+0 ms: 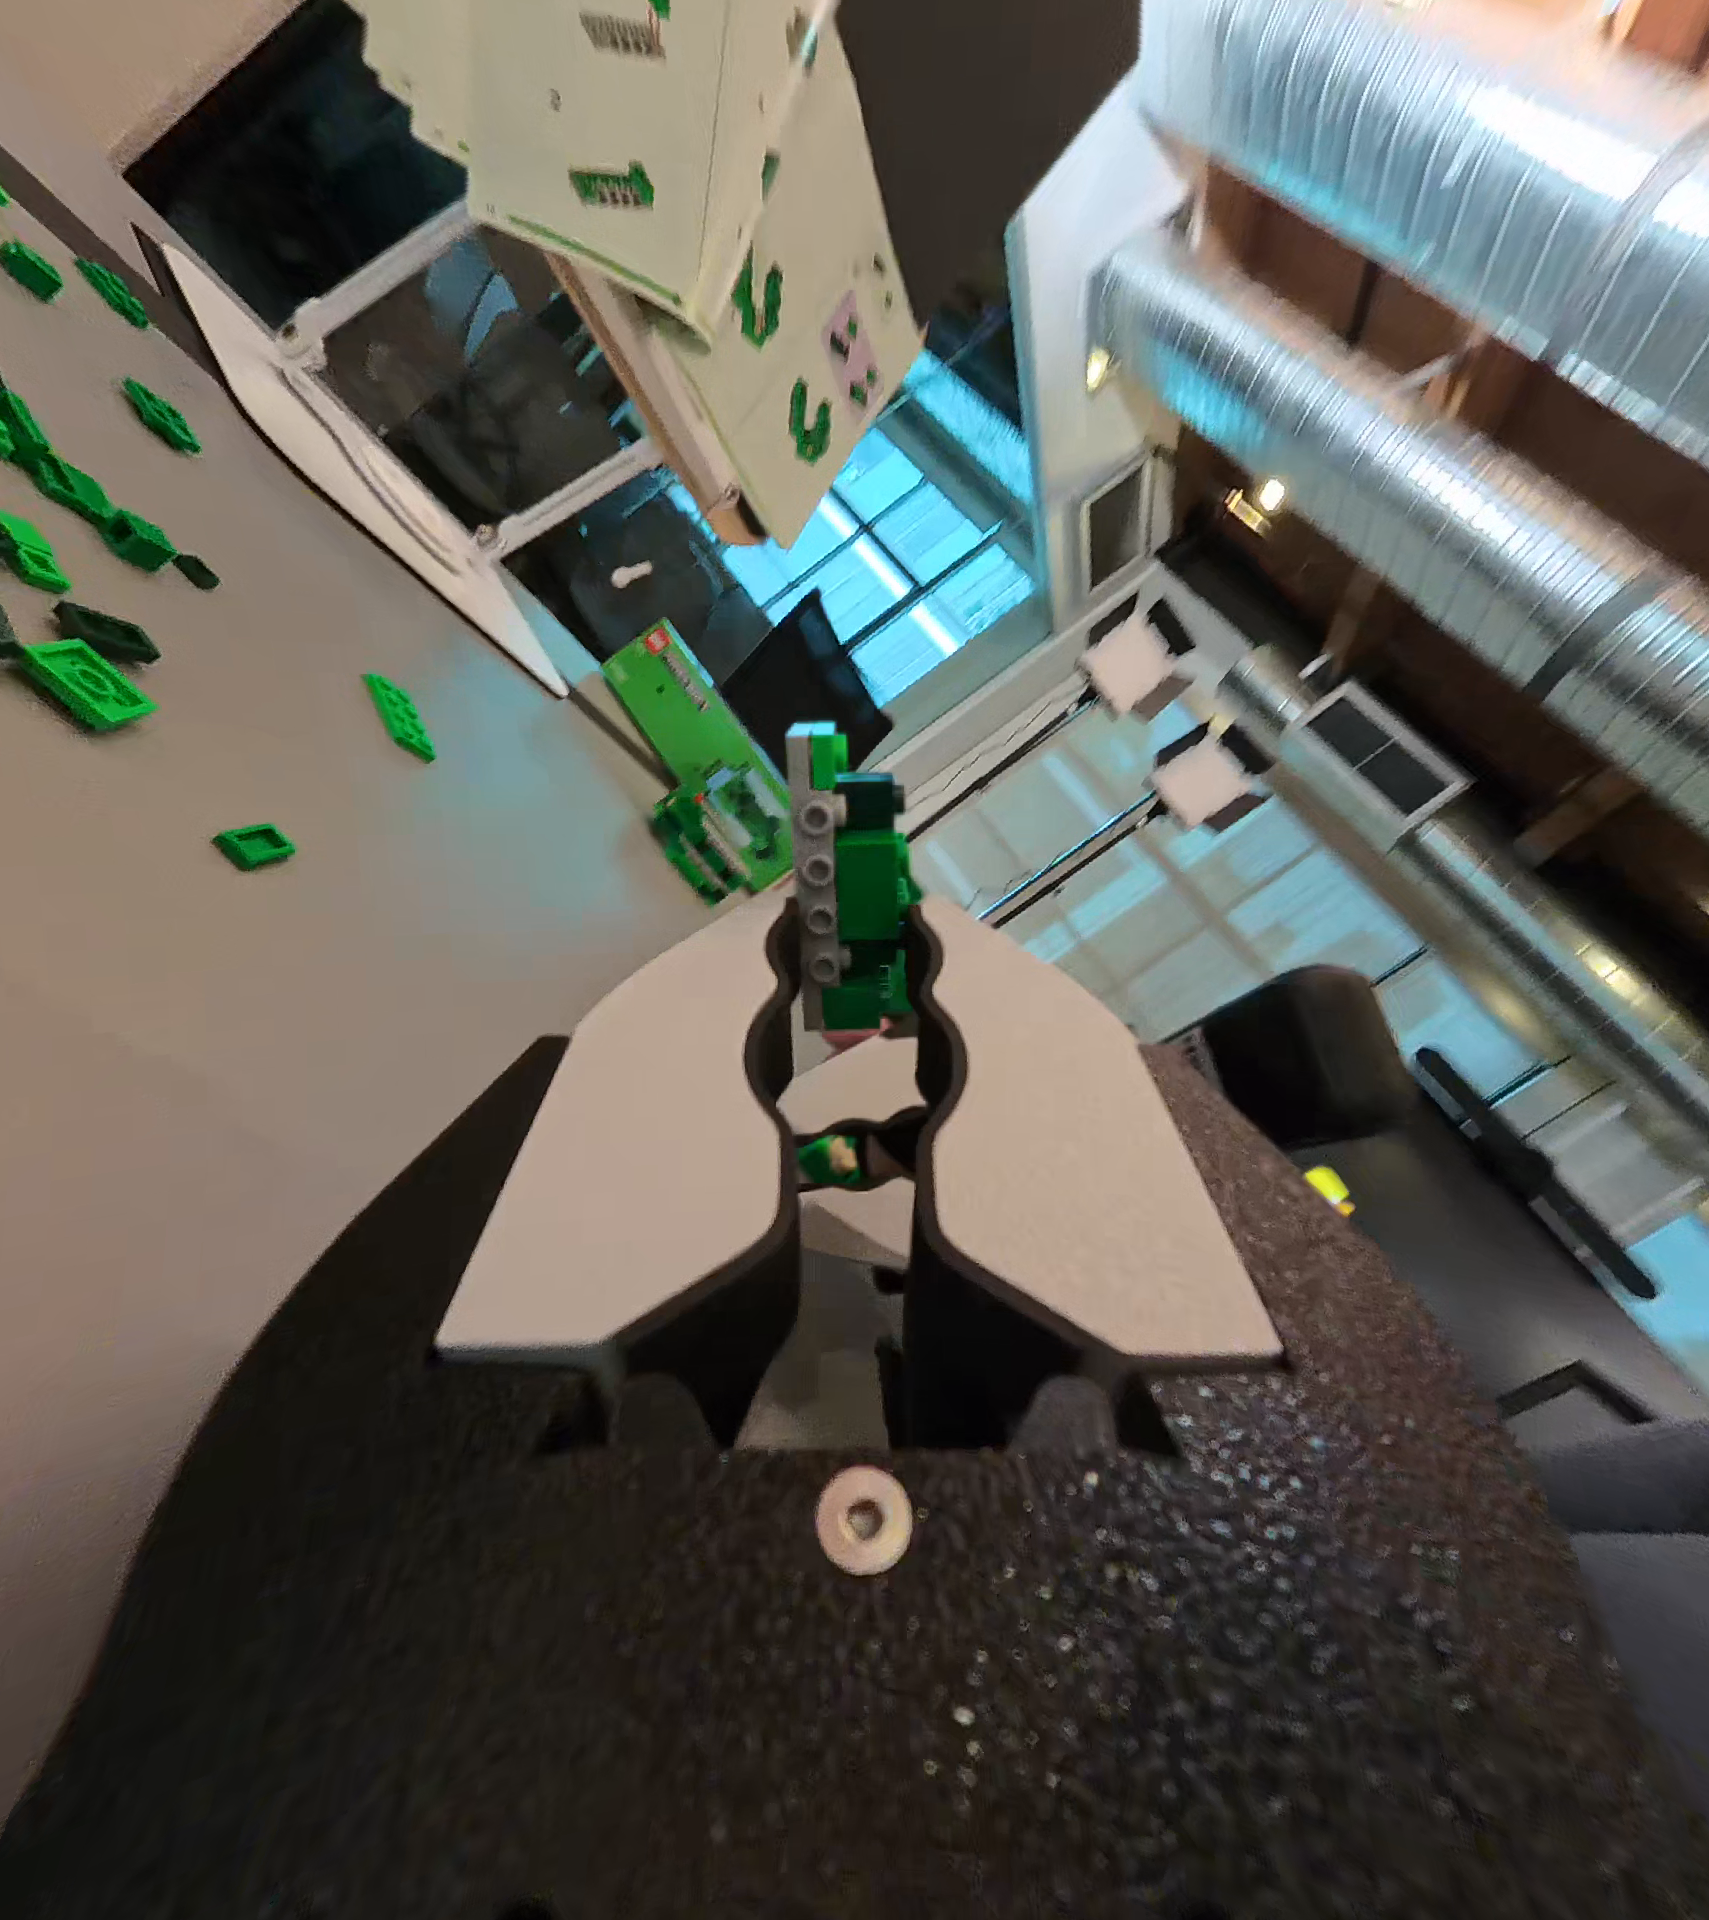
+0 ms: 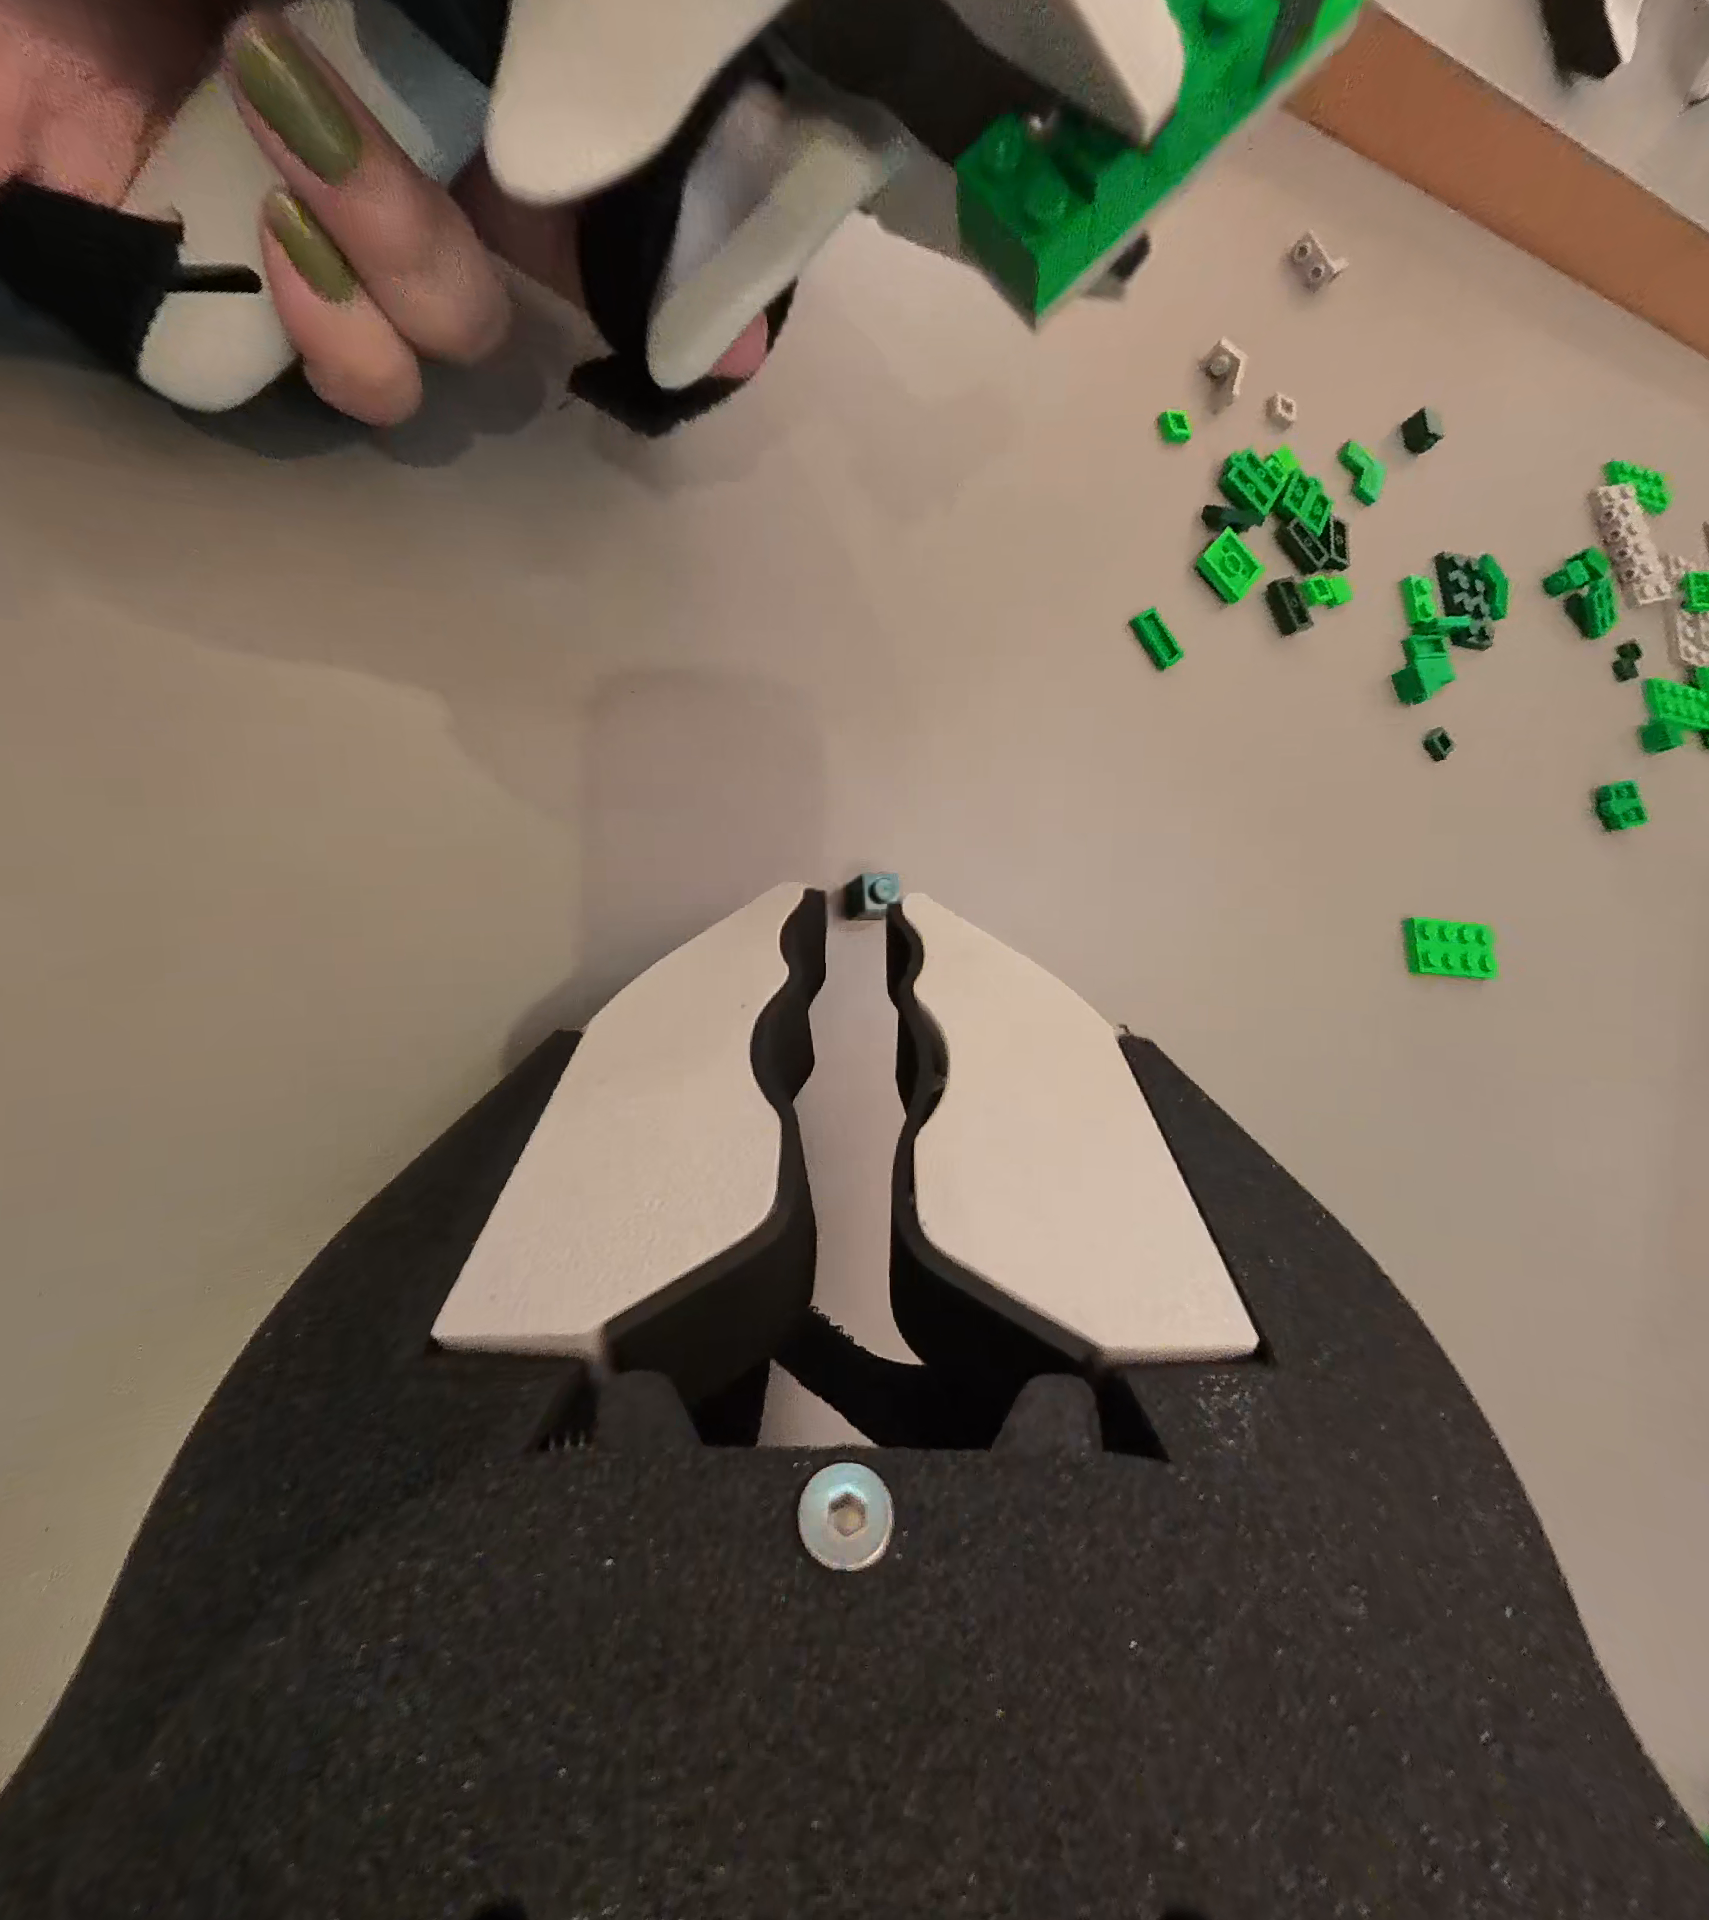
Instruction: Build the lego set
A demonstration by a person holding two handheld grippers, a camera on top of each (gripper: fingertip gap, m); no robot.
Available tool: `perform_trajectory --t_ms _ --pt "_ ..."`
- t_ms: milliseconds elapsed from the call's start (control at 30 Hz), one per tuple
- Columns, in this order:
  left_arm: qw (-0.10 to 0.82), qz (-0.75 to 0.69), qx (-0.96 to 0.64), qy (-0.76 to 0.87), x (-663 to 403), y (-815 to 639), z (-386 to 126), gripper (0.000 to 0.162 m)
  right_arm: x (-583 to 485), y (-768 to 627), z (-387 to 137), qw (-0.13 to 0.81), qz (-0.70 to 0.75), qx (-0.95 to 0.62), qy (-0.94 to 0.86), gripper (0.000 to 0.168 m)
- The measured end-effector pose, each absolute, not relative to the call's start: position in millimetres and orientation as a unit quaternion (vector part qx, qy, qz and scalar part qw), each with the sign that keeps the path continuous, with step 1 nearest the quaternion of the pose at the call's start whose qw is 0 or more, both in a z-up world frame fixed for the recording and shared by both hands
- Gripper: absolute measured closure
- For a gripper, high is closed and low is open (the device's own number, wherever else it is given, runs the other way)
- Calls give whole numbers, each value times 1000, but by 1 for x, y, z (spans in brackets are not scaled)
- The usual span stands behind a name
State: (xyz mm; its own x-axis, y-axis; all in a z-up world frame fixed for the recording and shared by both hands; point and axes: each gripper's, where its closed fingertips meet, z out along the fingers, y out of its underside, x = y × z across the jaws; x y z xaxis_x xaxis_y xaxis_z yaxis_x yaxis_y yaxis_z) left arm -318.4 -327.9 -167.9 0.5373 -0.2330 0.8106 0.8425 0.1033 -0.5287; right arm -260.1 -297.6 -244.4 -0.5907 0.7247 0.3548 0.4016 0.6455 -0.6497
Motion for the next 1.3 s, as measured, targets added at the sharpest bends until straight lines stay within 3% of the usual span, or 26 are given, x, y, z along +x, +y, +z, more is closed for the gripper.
perform_trajectory --t_ms 600,1300 --pt "674 -340 -606 -252 -305 -315 -177 144 -270 -292 -255 218 268 -352 -870 159" --pt "674 -344 -606 -246 -303 -316 -176 144 -275 -292 -259 234 268 -347 -868 162"
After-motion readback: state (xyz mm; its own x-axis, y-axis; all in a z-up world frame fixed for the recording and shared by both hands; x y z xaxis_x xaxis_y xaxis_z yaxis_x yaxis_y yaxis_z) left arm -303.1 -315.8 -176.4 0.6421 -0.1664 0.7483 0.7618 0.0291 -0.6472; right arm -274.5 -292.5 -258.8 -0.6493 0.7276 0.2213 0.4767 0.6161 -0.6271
